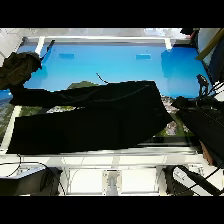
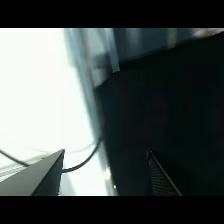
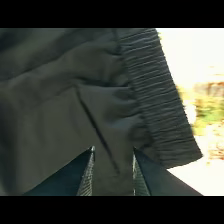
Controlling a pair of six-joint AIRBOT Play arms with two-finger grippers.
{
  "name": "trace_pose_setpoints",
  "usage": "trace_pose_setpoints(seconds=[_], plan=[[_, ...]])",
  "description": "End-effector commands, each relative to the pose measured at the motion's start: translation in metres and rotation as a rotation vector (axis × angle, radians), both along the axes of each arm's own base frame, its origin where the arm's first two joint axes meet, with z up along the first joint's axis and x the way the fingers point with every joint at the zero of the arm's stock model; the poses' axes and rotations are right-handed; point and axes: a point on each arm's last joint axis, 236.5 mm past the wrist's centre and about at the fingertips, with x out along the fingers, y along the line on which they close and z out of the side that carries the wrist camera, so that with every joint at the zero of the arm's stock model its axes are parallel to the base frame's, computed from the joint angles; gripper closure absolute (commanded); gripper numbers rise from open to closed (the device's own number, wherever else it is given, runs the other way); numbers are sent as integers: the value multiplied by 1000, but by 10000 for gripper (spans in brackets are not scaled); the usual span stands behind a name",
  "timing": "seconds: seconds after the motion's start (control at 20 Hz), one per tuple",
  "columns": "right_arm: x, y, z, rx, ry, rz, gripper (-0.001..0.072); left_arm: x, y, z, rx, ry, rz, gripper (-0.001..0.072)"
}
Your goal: Fold the clothes and pants, and hang the long-sleeved shirts on hangers.
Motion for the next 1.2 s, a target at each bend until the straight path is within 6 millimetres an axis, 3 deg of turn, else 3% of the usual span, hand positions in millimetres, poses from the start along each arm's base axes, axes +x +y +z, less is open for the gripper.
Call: trace_pose_setpoints(seconds=[0.0, 0.1, 0.3, 0.5, 0.7, 0.85, 0.9, 1.15], plan=[[5, 15, 8, 84, -26, -12, 440, -14, -4, -15, -73, -39, -1, 154], [6, 19, 11, 107, -34, -16, 440, -11, -3, -27, -93, -53, -35, 153], [10, 34, 22, 190, -50, -18, 440, 21, 8, -43, -98, -189, -58, 161], [10, 39, 25, 215, -52, -16, 441, 24, 21, -56, -67, -200, -50, 171], [12, 41, 28, 231, -62, -22, 441, 27, 10, -76, -139, -216, -51, 174], [13, 42, 28, 235, -64, -23, 441, 38, 10, -74, -142, -269, -45, 193], [13, 42, 28, 235, -64, -23, 441, 41, 9, -72, -147, -282, -40, 283], [14, 40, 28, 230, -68, -27, 441, 54, -4, -71, -177, -283, -93, 291]])
